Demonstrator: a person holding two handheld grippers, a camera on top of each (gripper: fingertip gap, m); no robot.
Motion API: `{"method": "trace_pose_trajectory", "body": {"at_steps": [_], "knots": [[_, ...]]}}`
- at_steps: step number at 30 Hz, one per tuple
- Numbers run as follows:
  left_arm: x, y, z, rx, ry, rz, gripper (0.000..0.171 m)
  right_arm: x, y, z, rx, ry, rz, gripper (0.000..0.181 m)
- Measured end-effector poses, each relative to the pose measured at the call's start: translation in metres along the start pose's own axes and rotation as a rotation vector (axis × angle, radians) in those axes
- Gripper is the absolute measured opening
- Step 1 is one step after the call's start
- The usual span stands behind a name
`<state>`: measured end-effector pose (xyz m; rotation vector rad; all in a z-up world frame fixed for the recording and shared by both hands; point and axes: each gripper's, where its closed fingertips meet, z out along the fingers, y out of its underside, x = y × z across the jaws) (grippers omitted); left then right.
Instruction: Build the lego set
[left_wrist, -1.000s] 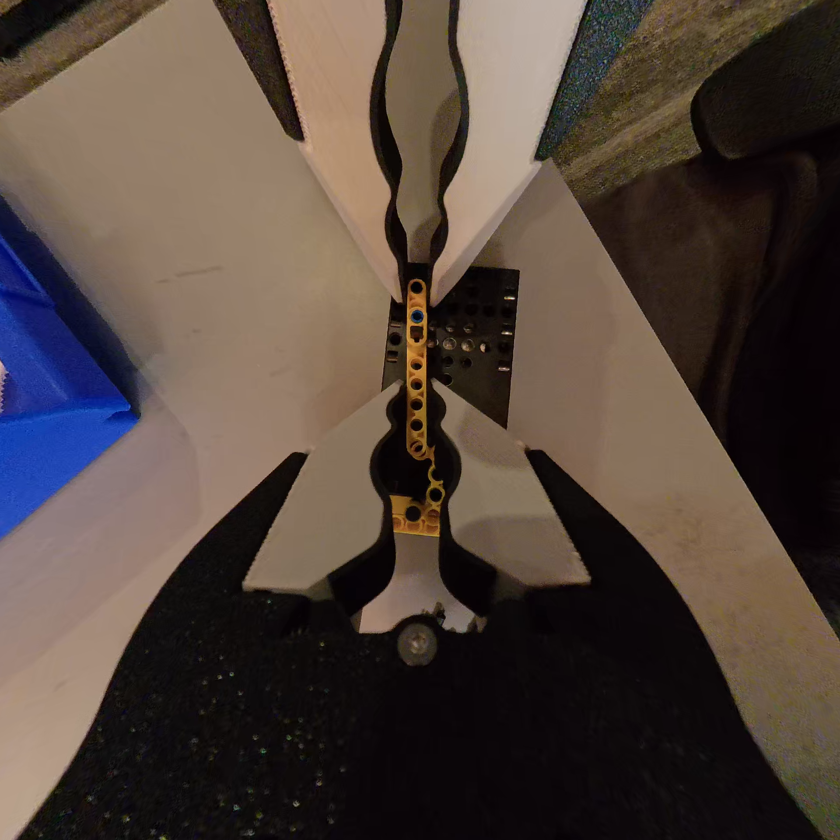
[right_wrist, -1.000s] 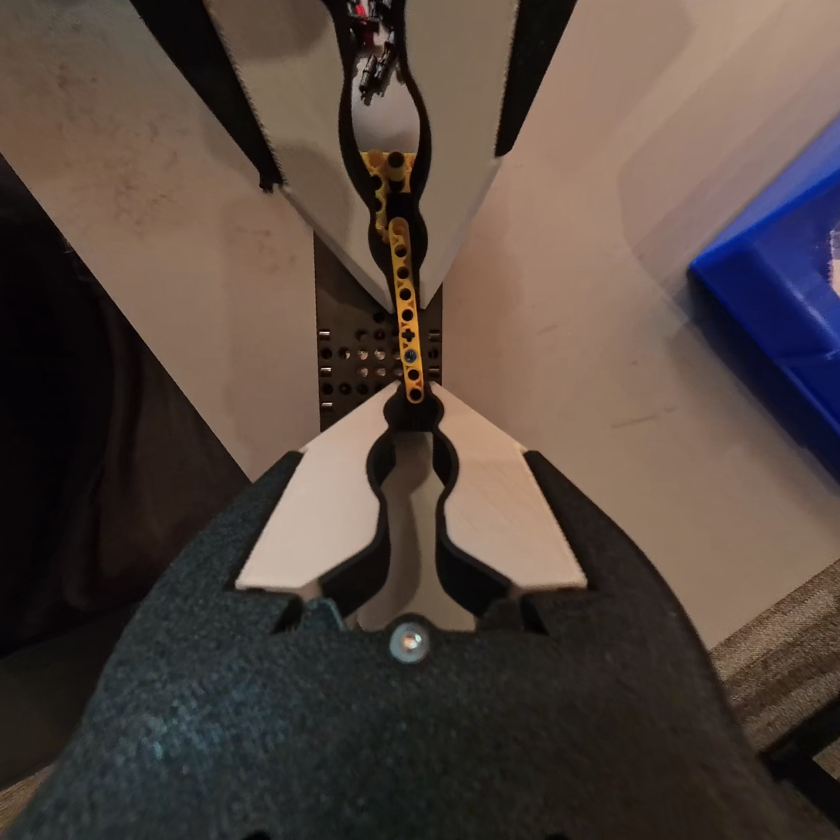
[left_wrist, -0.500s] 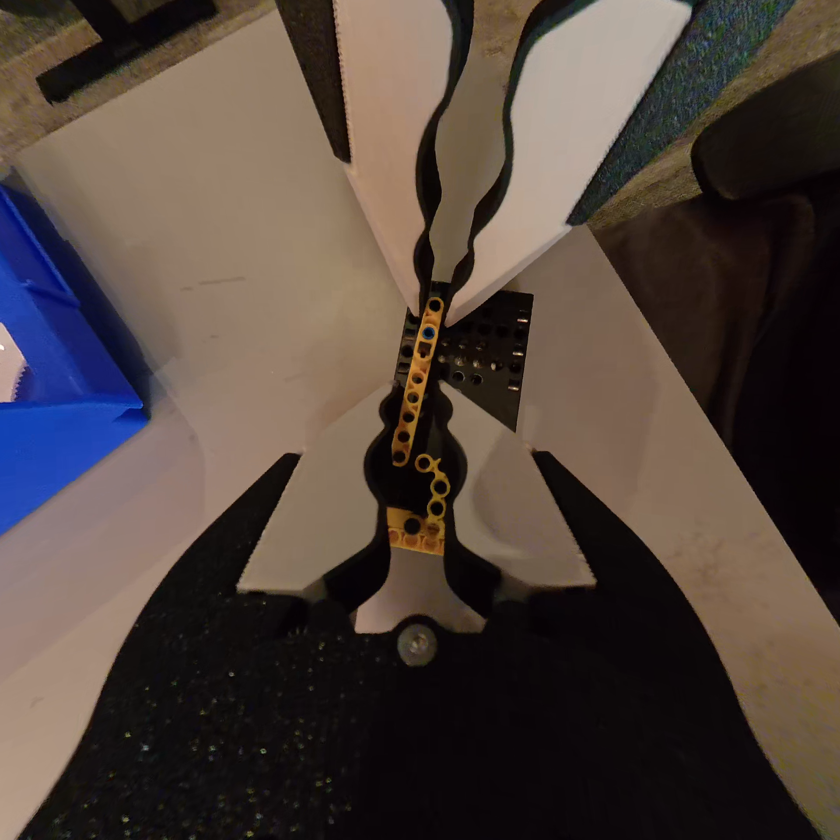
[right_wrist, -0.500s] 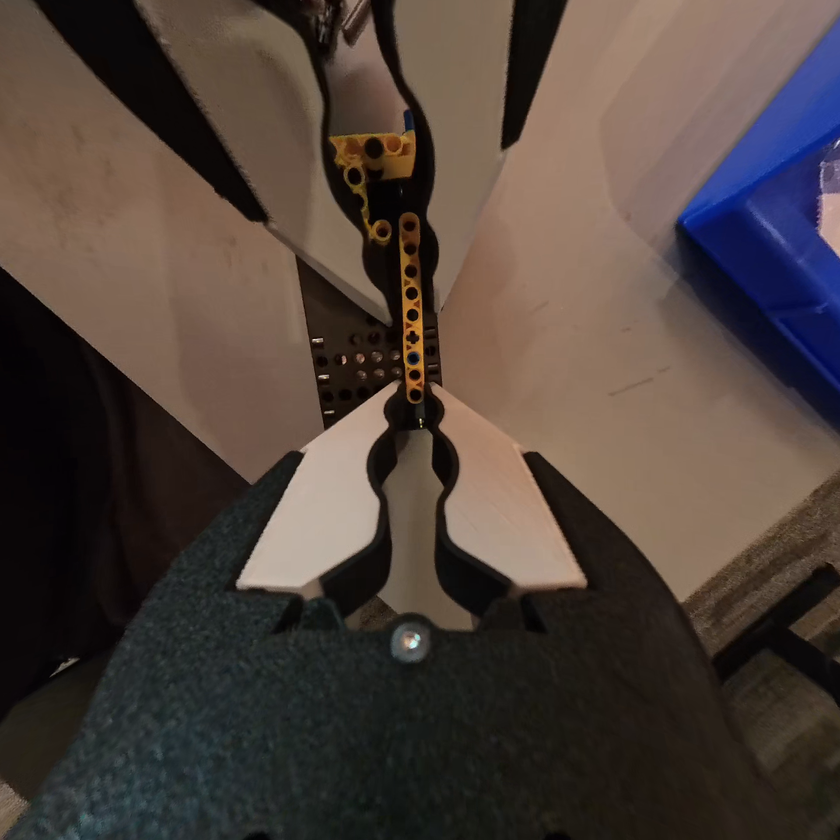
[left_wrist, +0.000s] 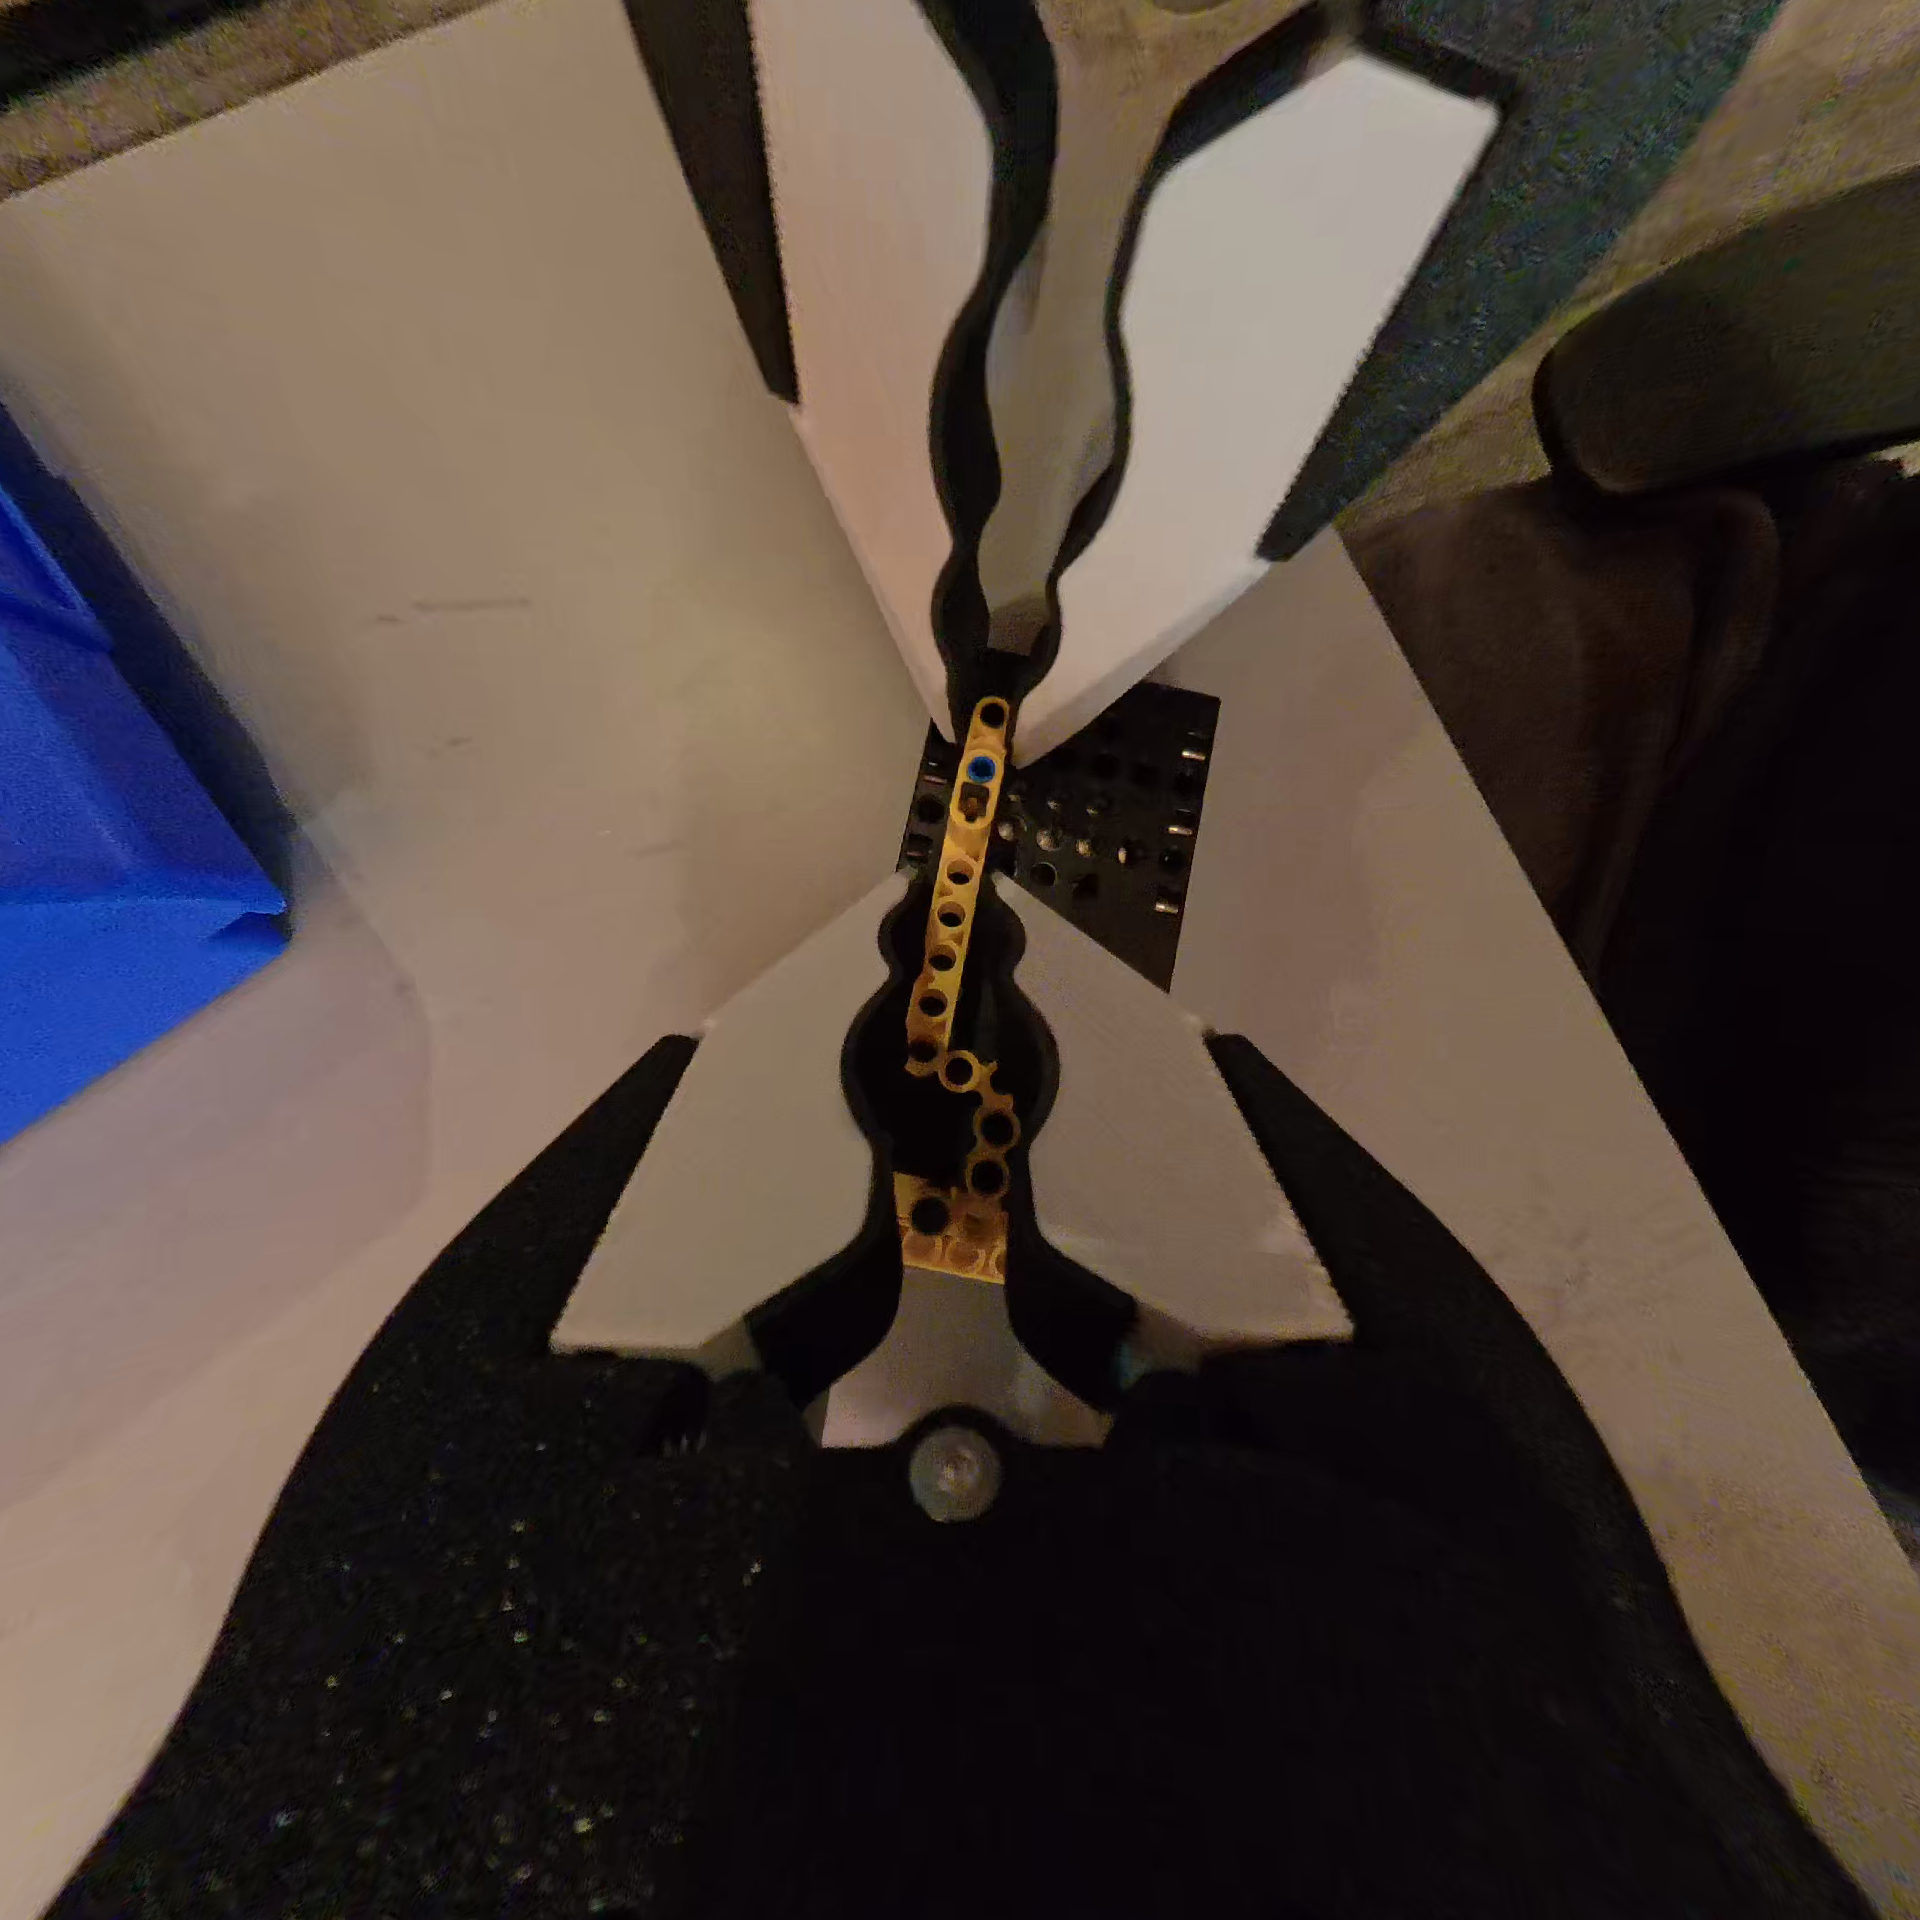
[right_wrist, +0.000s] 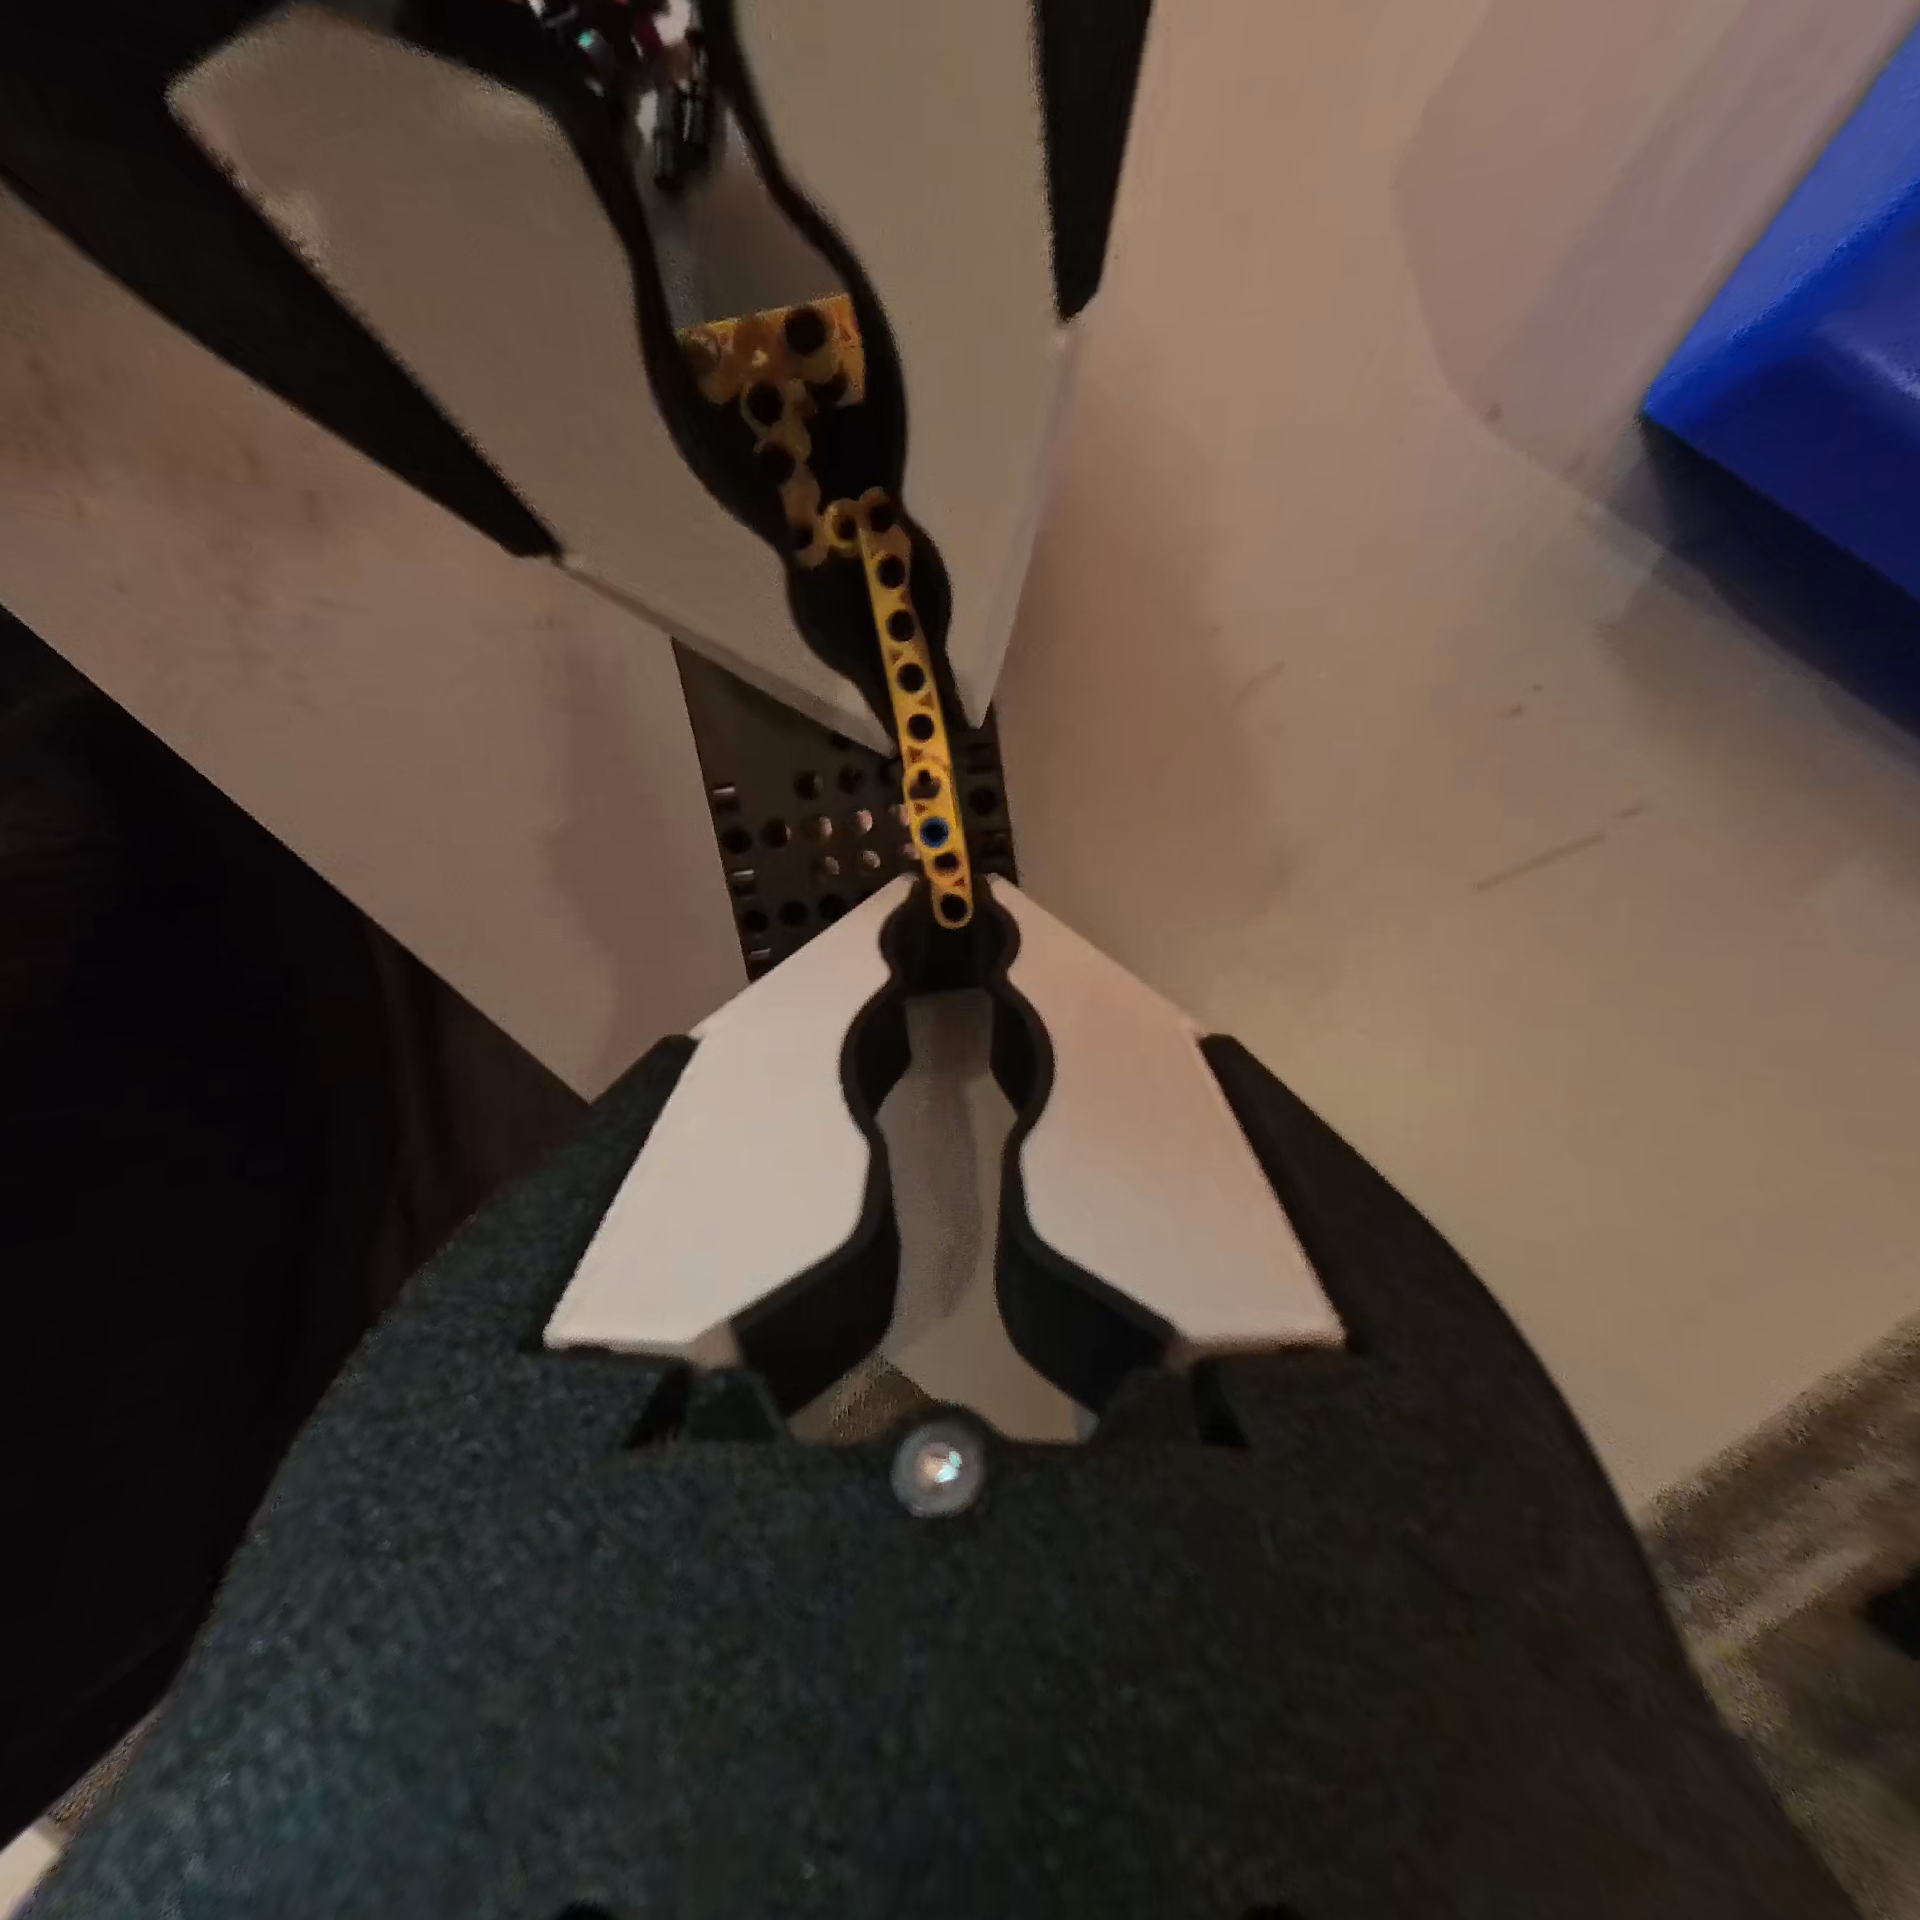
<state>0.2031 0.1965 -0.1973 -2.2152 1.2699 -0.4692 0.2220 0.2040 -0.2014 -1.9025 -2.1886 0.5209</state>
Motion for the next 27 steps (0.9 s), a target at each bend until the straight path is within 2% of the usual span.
{"method": "trace_pose_trajectory", "body": {"at_steps": [3, 9, 15, 17, 23, 27], "knots": [[0.000, 0.000, 0.000, -0.011, -0.028, 0.041, 0.008, 0.000, 0.000, 0.000, 0.009, 0.027, -0.029, 0.007], [0.000, 0.000, 0.000, 0.047, 0.029, -0.032, 0.008, 0.001, 0.000, 0.000, -0.047, 0.043, -0.036, 0.007], [0.000, 0.001, 0.000, 0.053, 0.010, -0.007, 0.008, 0.001, -0.002, -0.003, 0.024, 0.041, -0.068, 0.009], [0.000, 0.001, 0.000, 0.056, 0.010, -0.003, 0.008, 0.001, -0.013, -0.010, 0.103, 0.053, -0.085, 0.012], [0.000, 0.001, 0.000, 0.062, 0.013, -0.009, 0.008, -0.003, -0.011, -0.001, 0.090, 0.022, -0.146, 0.012], [0.000, 0.001, 0.000, 0.063, 0.016, -0.009, 0.009, -0.004, -0.025, -0.002, 0.130, 0.032, -0.163, 0.007]]}}
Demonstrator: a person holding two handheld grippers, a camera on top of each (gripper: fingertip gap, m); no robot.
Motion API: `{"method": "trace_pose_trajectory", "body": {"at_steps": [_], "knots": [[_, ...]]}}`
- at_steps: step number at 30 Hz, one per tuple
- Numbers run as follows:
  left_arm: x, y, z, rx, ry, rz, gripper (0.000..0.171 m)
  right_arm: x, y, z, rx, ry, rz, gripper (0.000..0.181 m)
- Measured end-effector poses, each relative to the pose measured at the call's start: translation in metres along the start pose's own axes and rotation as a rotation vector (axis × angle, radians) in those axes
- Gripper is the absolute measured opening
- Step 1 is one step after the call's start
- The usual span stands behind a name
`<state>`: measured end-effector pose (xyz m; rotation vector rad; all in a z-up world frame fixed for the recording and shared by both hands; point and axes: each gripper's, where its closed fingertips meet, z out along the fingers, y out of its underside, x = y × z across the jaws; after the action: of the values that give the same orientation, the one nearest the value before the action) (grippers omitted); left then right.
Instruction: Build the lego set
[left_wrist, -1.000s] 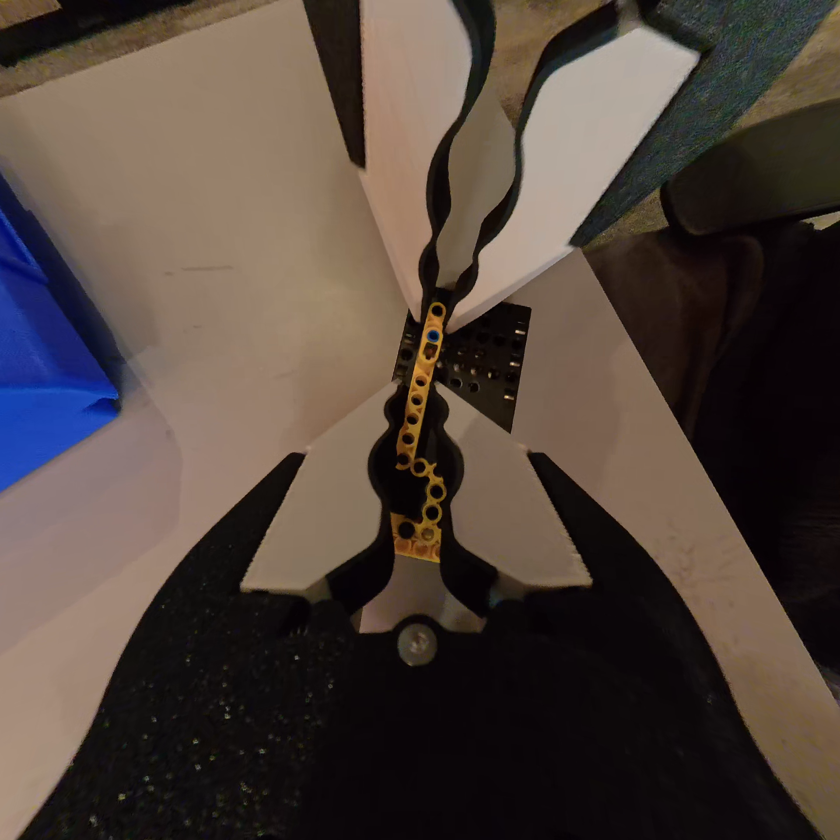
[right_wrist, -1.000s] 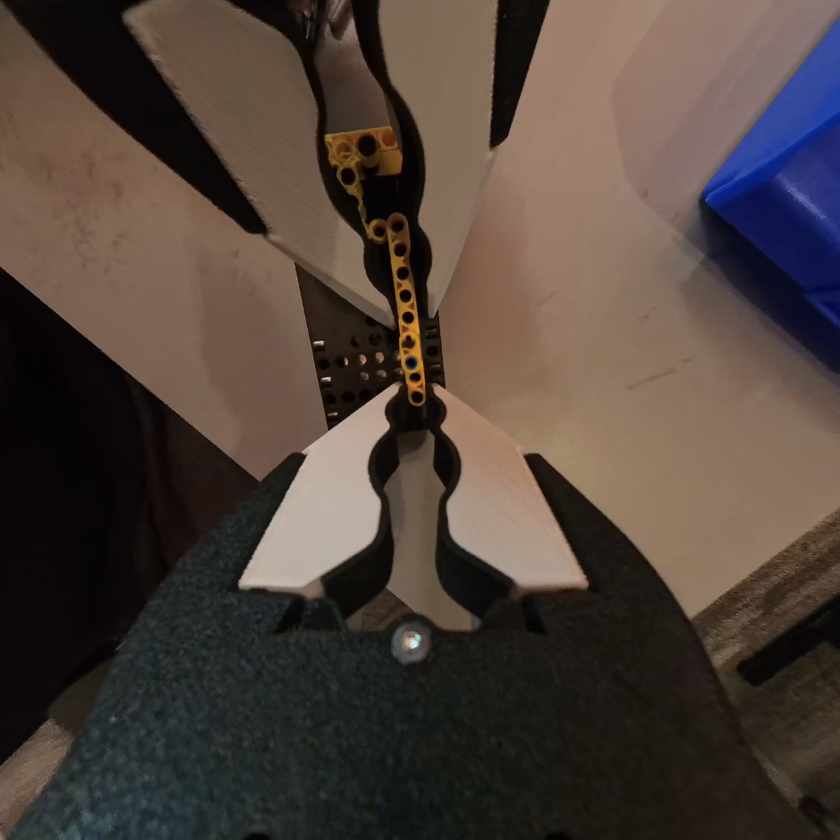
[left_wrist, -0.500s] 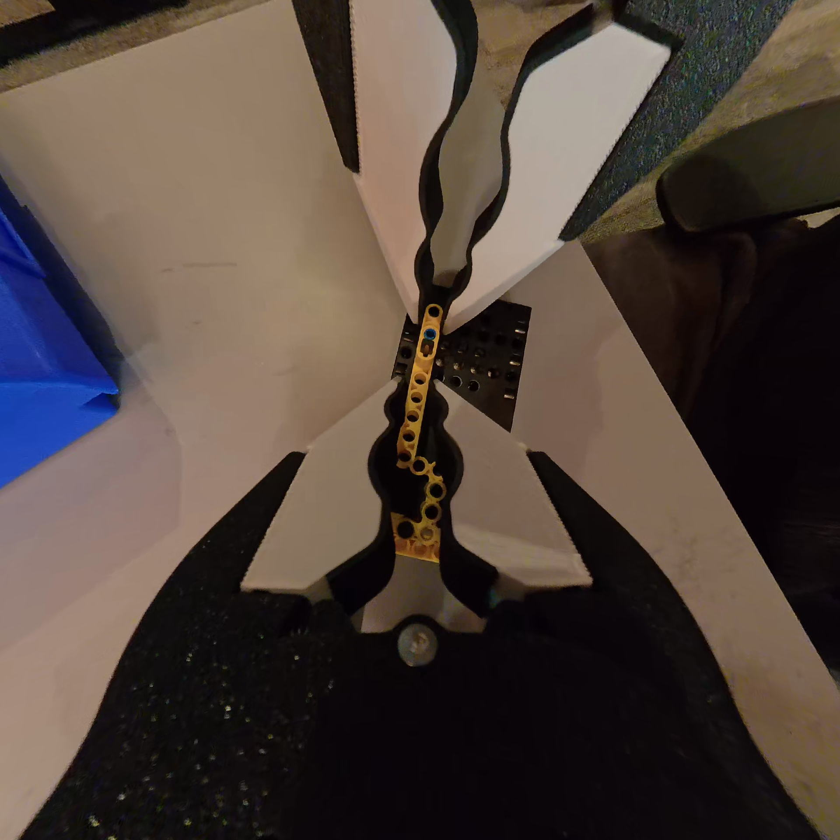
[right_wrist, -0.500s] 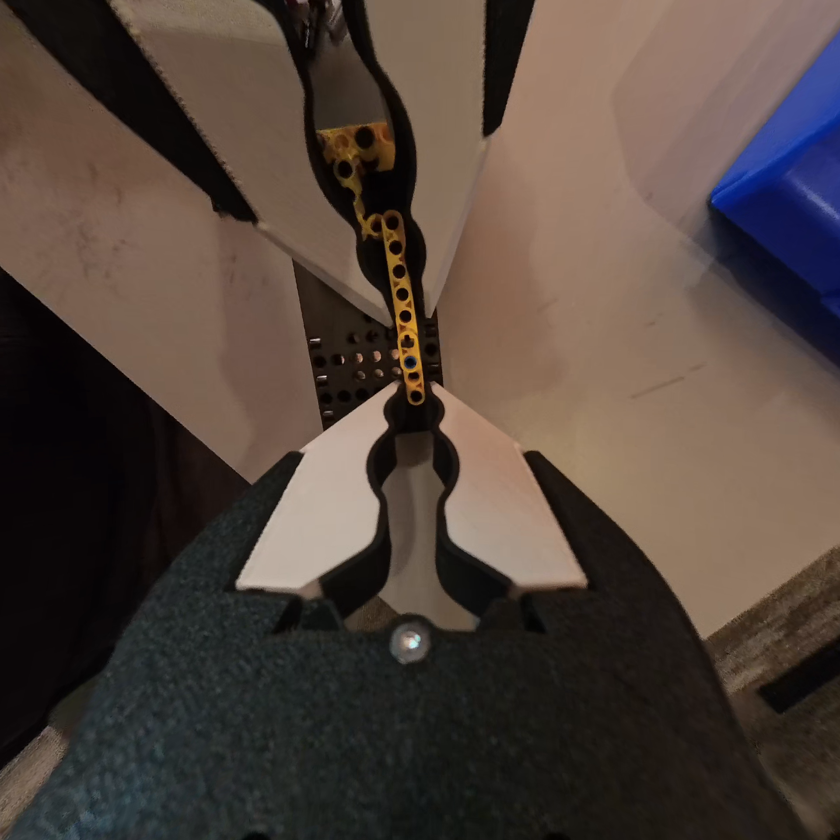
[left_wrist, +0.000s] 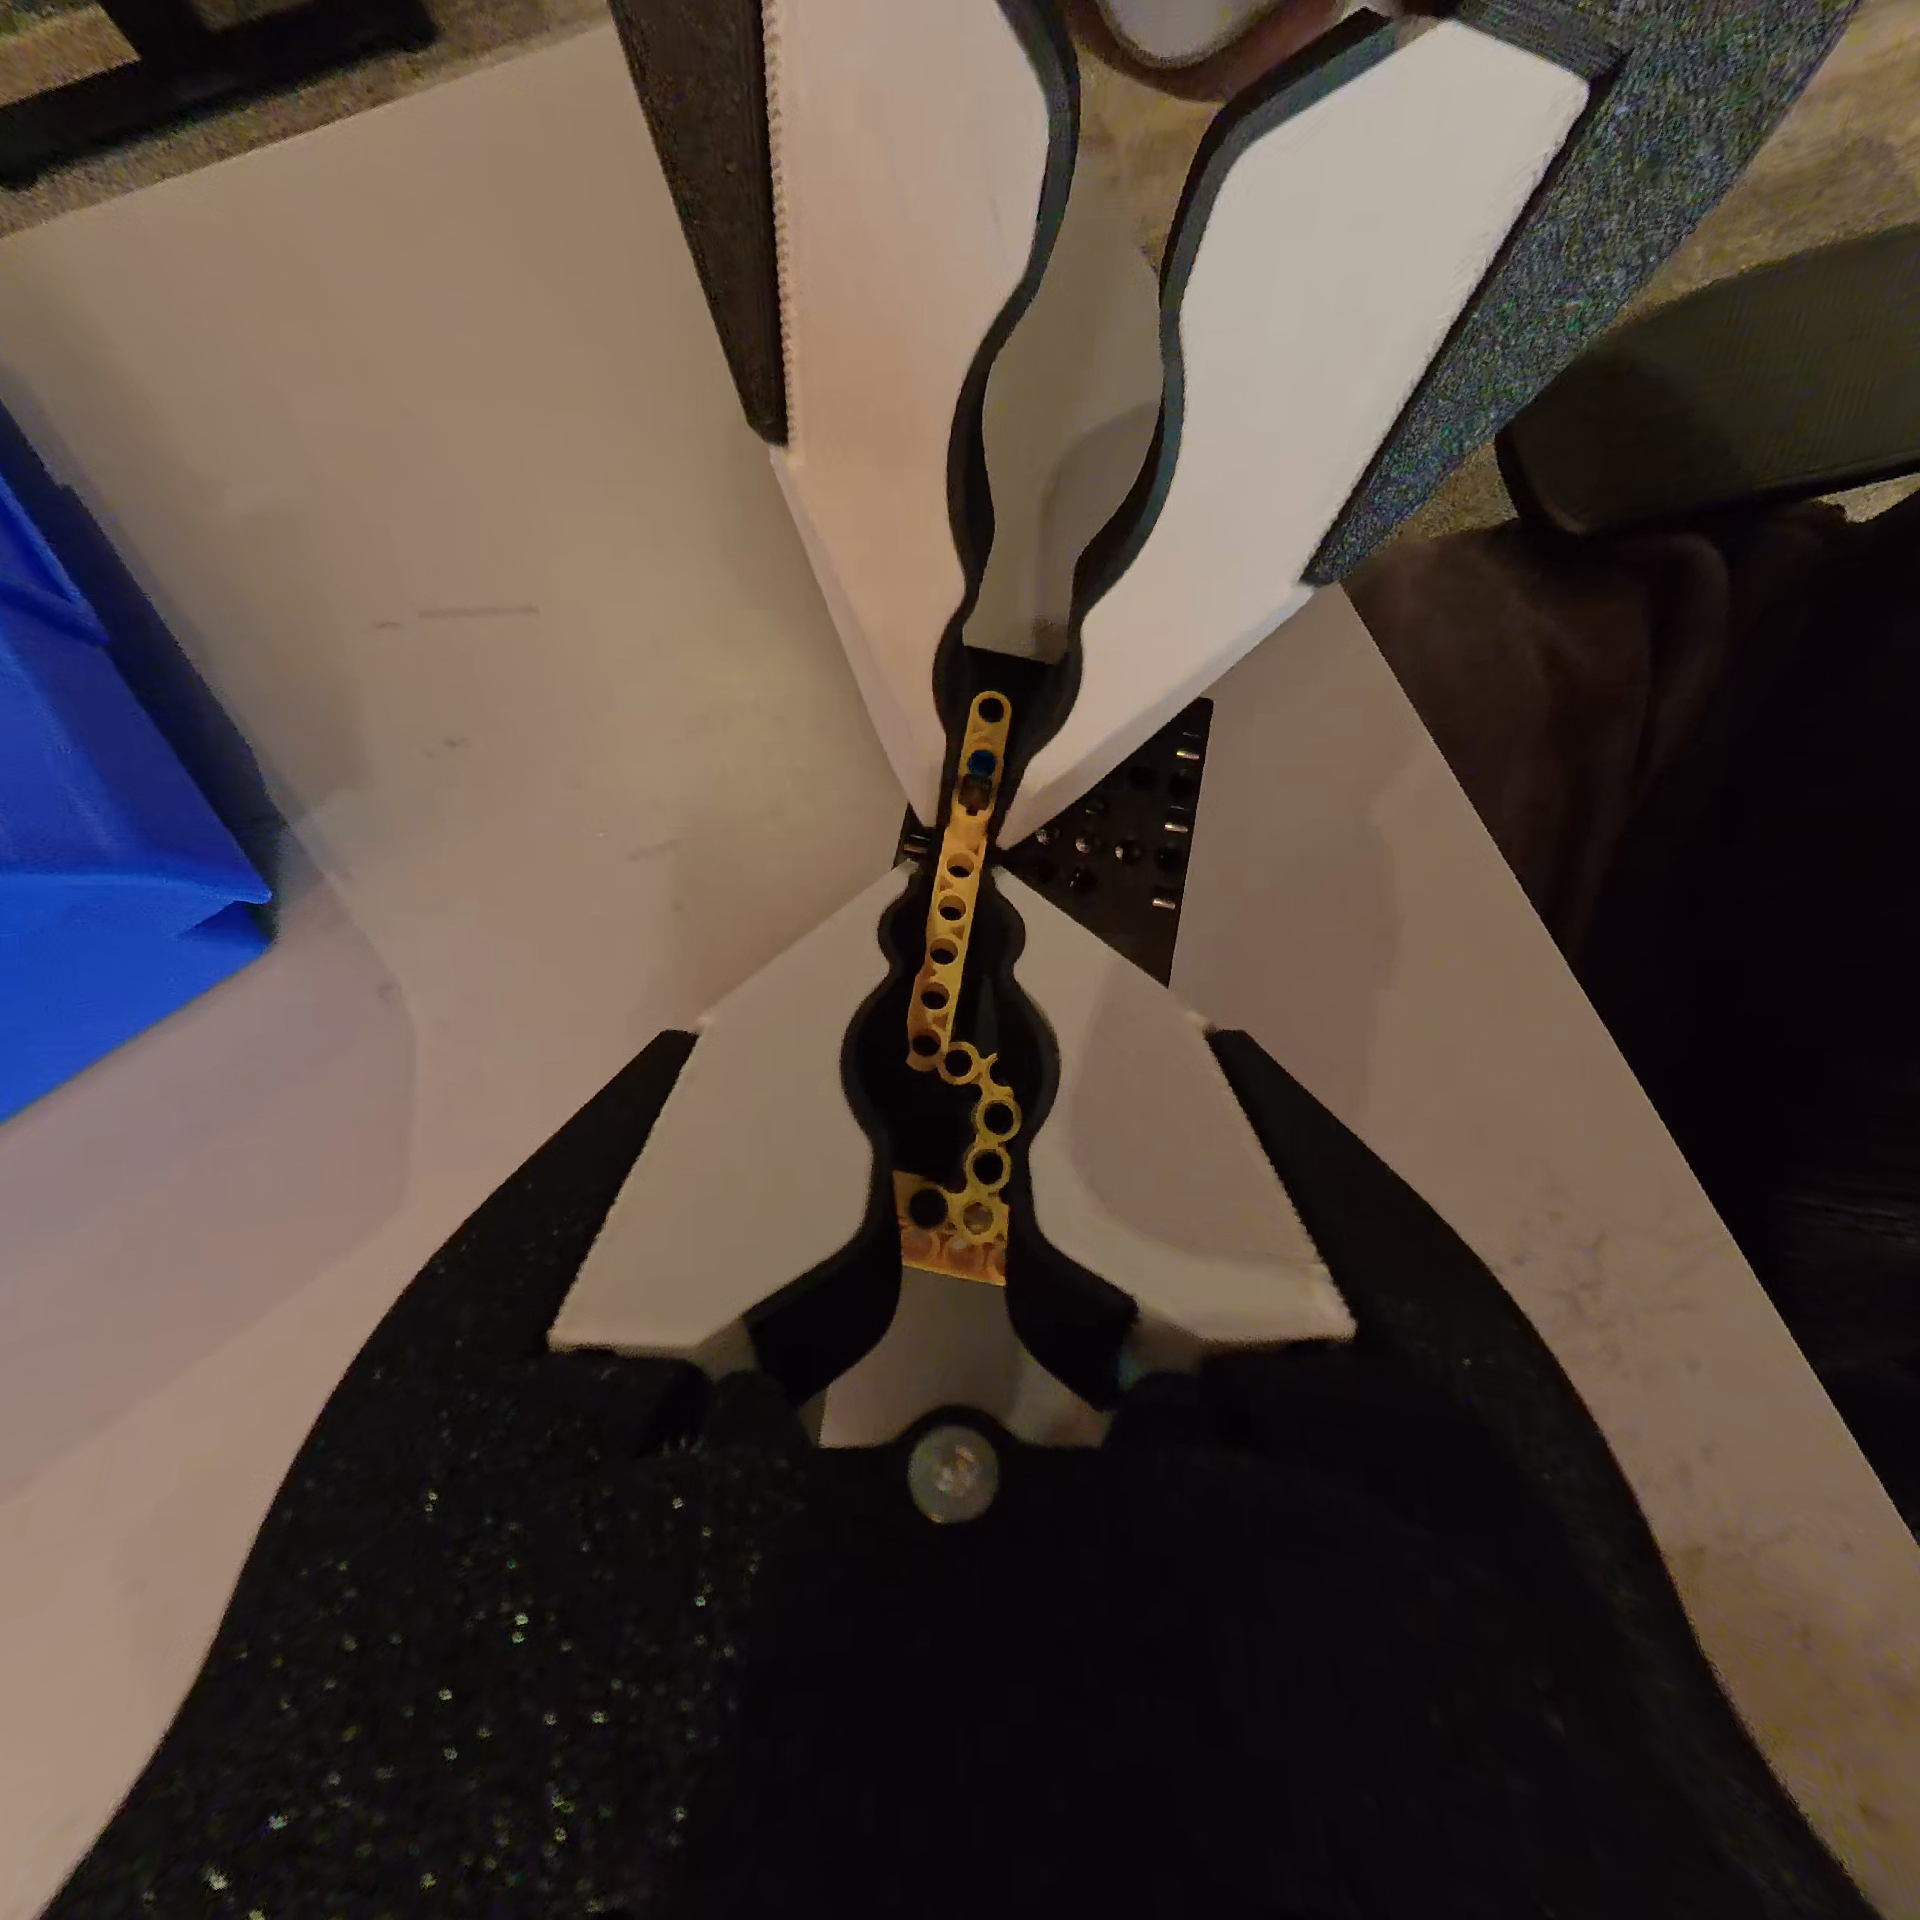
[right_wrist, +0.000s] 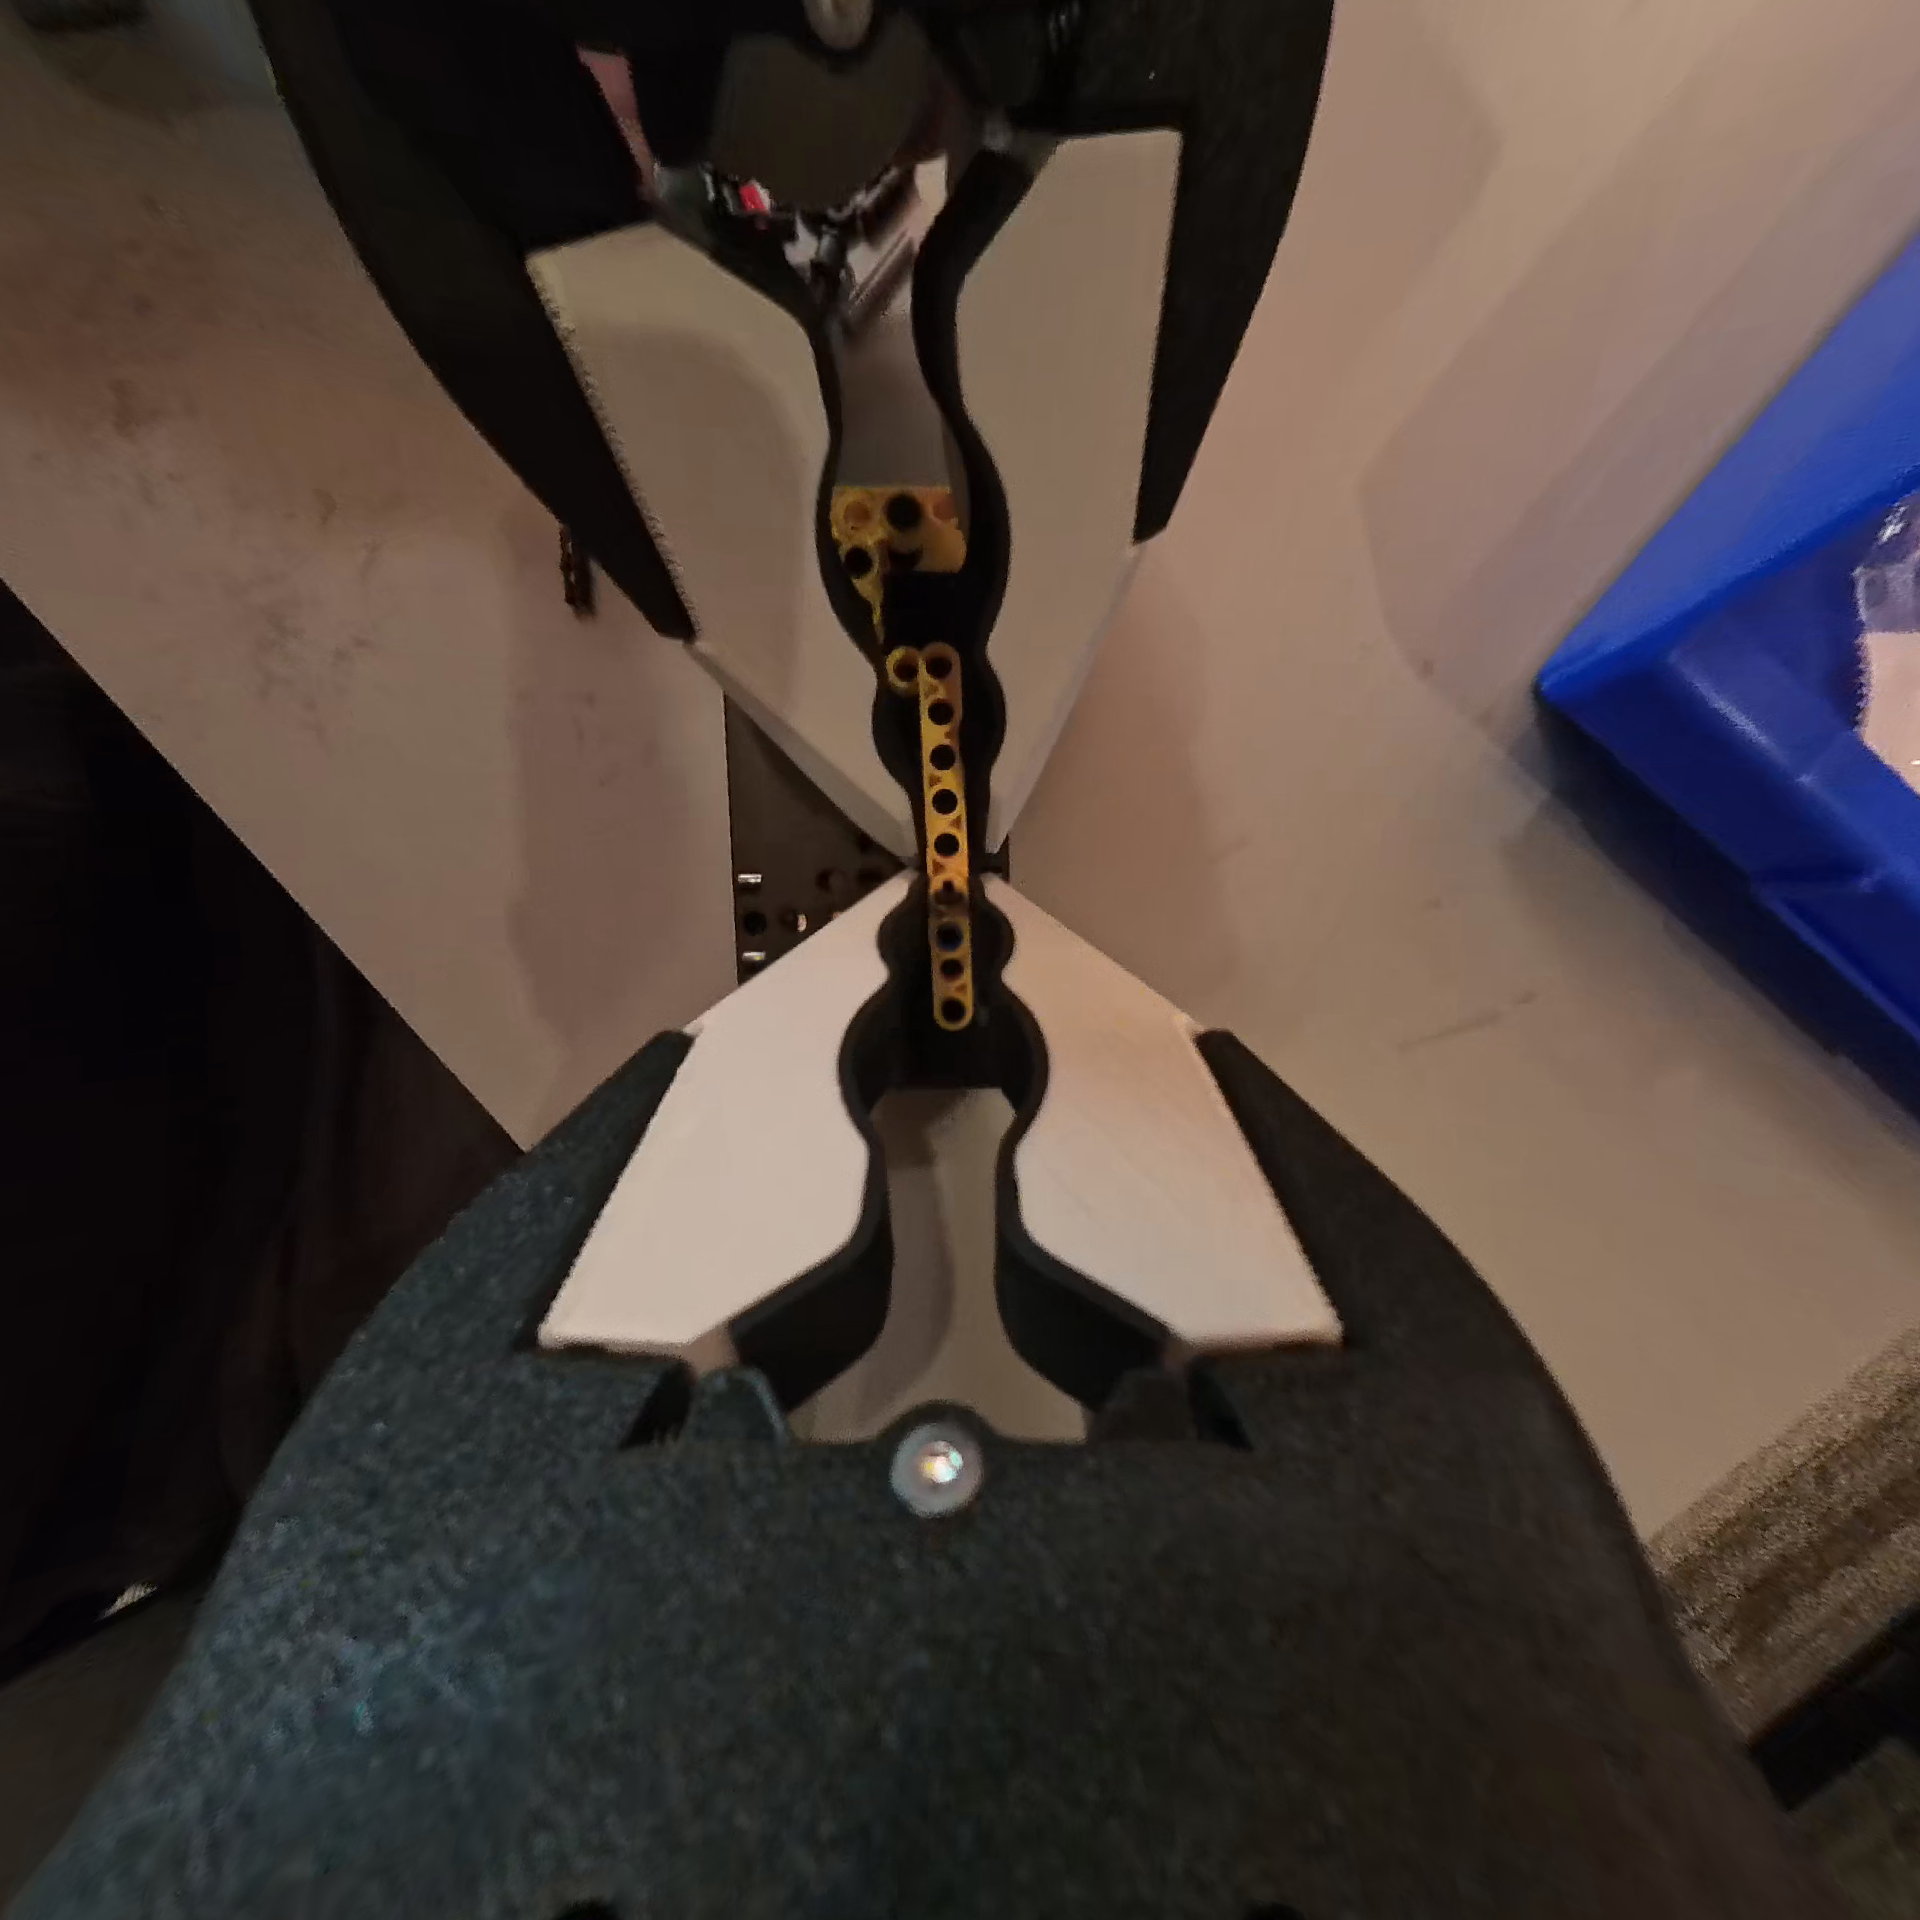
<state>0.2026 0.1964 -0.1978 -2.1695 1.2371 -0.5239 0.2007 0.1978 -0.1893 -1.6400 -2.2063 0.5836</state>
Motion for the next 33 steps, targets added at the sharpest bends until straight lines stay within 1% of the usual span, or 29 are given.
{"method": "trace_pose_trajectory", "body": {"at_steps": [3, 5, 7, 9, 10, 12, 15, 17, 19, 21, 24, 26, 28, 29, 30, 31, 33], "knots": [[-0.002, 0.001, -0.004, 0.011, -0.024, -0.004, 0.012, 0.000, -0.001, 0.001, -0.018, -0.014, 0.021, 0.007], [-0.005, -0.005, -0.020, 0.081, -0.043, -0.065, 0.050, 0.000, -0.001, 0.001, -0.032, -0.010, 0.015, 0.007], [-0.013, -0.011, -0.048, 0.206, -0.089, -0.146, 0.052, 0.000, -0.001, 0.001, -0.043, -0.004, 0.011, 0.007], [-0.020, -0.005, -0.075, 0.299, -0.151, -0.228, 0.052, 0.000, -0.001, 0.001, -0.056, 0.004, 0.006, 0.007], [-0.022, 0.003, -0.084, 0.314, -0.176, -0.275, 0.052, 0.000, -0.001, 0.002, -0.065, 0.011, -0.004, 0.007], [-0.015, 0.020, -0.089, 0.309, -0.174, -0.340, 0.052, 0.000, -0.001, 0.003, -0.086, 0.025, -0.015, 0.007], [-0.004, 0.040, -0.083, 0.294, -0.190, -0.385, 0.052, 0.000, -0.001, 0.004, -0.116, 0.041, -0.012, 0.007], [0.003, 0.048, -0.073, 0.277, -0.185, -0.391, 0.052, 0.000, -0.001, 0.004, -0.121, 0.040, 0.000, 0.007], [0.008, 0.049, -0.067, 0.275, -0.186, -0.386, 0.052, 0.000, -0.001, 0.004, -0.121, 0.033, 0.013, 0.007], [0.014, 0.049, -0.062, 0.245, -0.172, -0.365, 0.052, 0.000, 0.000, 0.005, -0.122, 0.019, 0.032, 0.007], [0.017, 0.045, -0.057, 0.249, -0.171, -0.349, 0.052, -0.001, -0.002, 0.007, -0.079, -0.027, 0.106, 0.007], [0.017, 0.047, -0.053, 0.232, -0.179, -0.345, 0.052, -0.001, -0.002, 0.008, -0.067, -0.058, 0.135, 0.008], [0.016, 0.052, -0.049, 0.211, -0.196, -0.342, 0.052, -0.002, -0.002, 0.007, -0.057, -0.069, 0.121, 0.008], [0.015, 0.055, -0.048, 0.203, -0.207, -0.343, 0.052, 0.000, -0.001, 0.006, -0.064, -0.067, 0.112, 0.009], [0.016, 0.057, -0.046, 0.196, -0.209, -0.342, 0.052, 0.004, -0.001, 0.001, -0.054, -0.044, 0.105, 0.015], [0.017, 0.059, -0.043, 0.190, -0.206, -0.343, 0.052, 0.009, -0.005, -0.006, -0.018, -0.024, 0.104, 0.018], [0.017, 0.062, -0.040, 0.179, -0.206, -0.345, 0.052, 0.016, -0.011, -0.020, 0.045, -0.003, 0.121, 0.014]]}}
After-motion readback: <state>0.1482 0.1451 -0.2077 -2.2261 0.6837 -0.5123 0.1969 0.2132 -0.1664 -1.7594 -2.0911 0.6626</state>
